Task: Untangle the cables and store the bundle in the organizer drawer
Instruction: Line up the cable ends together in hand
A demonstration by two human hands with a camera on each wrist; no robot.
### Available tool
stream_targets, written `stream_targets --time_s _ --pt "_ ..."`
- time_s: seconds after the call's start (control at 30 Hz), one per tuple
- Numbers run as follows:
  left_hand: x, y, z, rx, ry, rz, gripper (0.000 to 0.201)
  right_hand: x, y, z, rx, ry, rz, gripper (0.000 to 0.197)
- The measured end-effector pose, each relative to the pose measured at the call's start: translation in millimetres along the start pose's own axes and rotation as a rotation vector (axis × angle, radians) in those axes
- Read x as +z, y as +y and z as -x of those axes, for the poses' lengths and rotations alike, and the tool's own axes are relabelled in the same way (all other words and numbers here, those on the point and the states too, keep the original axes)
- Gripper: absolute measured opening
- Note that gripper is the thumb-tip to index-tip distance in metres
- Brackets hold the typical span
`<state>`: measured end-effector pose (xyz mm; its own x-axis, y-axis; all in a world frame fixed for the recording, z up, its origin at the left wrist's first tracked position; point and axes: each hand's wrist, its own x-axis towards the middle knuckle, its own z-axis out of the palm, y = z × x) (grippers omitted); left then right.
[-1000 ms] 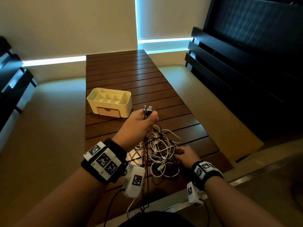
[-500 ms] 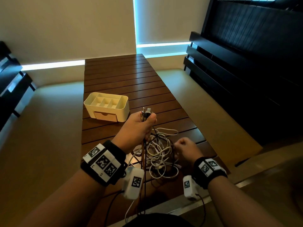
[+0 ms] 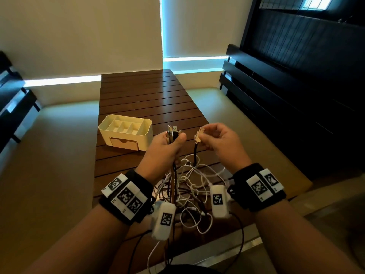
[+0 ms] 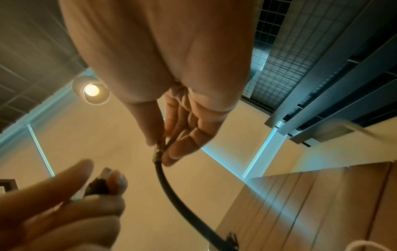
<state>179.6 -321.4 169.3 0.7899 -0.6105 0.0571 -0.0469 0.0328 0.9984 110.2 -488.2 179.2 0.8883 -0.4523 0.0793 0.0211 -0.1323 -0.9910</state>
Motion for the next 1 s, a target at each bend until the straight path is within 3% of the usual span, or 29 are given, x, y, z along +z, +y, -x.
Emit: stream_targets --time_s 0.07,0.3,0.47,0.63,0.8,1.0 --pt "1 0 -1 -0.018 0.014 0.034 0.019 3 2 3 0.03 -0.048 0.017 0.012" --pt "3 3 -1 -0.008 0.059 0.037 0.02 5 -21 1 -0.107 -0.026 -0.043 0.003" --pt "5 4 0 0.014 0.073 0.002 0.019 13 1 7 -0.024 -0.079 0.04 0.009" --pt "9 3 2 0.013 0.092 0.171 0.016 14 -1 9 -0.039 -0.077 0.026 0.014" --pt "16 2 3 0.037 0.158 0.137 0.026 12 -7 12 -0.074 -0.035 0.008 0.016" --pt "26 5 8 0.049 0.147 0.136 0.023 20 -9 16 -0.117 -0.026 0.023 0.02"
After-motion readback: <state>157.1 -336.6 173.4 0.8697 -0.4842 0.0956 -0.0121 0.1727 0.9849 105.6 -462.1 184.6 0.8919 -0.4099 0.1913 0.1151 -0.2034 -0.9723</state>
